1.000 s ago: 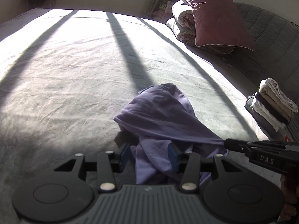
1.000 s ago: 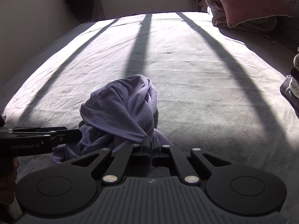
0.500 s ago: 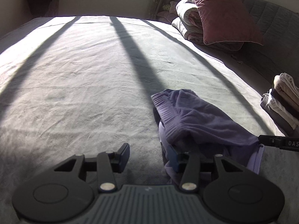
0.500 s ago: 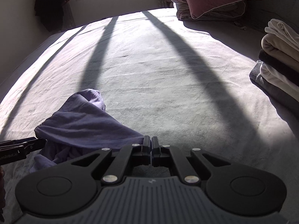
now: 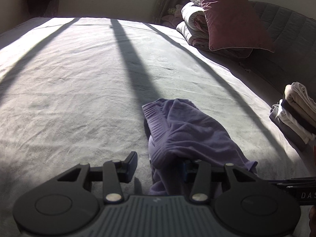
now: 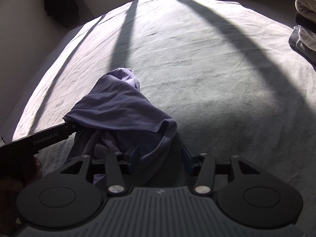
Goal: Fold clothes
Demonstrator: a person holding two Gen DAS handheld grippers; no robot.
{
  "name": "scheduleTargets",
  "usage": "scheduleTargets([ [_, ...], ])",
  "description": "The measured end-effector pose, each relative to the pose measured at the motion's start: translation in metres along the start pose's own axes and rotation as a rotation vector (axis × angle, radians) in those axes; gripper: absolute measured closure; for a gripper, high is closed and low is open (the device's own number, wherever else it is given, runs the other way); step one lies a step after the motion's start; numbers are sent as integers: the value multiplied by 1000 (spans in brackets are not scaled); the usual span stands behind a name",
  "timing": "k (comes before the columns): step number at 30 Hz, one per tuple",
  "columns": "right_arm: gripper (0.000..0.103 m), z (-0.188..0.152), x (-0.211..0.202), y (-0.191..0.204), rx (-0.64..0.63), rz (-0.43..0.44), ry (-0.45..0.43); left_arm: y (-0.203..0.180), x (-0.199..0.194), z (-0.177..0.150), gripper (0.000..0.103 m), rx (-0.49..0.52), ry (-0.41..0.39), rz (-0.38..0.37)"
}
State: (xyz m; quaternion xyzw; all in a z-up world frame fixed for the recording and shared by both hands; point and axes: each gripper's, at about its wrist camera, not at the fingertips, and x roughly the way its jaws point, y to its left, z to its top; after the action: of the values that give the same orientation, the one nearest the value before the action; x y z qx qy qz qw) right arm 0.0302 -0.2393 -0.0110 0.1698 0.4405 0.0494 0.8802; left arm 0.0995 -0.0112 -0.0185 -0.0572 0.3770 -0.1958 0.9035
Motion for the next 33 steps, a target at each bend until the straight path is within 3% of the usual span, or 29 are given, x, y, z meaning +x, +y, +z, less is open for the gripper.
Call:
scheduleTargets([
  [2,52,-3,4,1,-1,9,19,0,2,-1,77,-9,26,-21],
  [3,52,-4,5,3,-6,14,26,-2,1,-1,89,-9,36,-31],
  [5,54,-6,7,7,-28,20,31,-7,-3,-3,97,6,31,-23],
  [6,73,-7,8,9,-41,22,31,-9,-7,-4,98,20,19,-9],
  [8,99,-8,9,12,-59,20,33,-13,-16,-4,98,30,-1,12],
  [17,99,-3,-19,19,-158,-74,-99,4,-81,-4,99,10,-92,69],
  [27,99,-3,-35,32,-216,-95,-152,23,-139,-30,99,37,-58,109],
  [33,99,-9,-39,39,-241,-106,-167,26,-149,-46,99,71,7,141],
])
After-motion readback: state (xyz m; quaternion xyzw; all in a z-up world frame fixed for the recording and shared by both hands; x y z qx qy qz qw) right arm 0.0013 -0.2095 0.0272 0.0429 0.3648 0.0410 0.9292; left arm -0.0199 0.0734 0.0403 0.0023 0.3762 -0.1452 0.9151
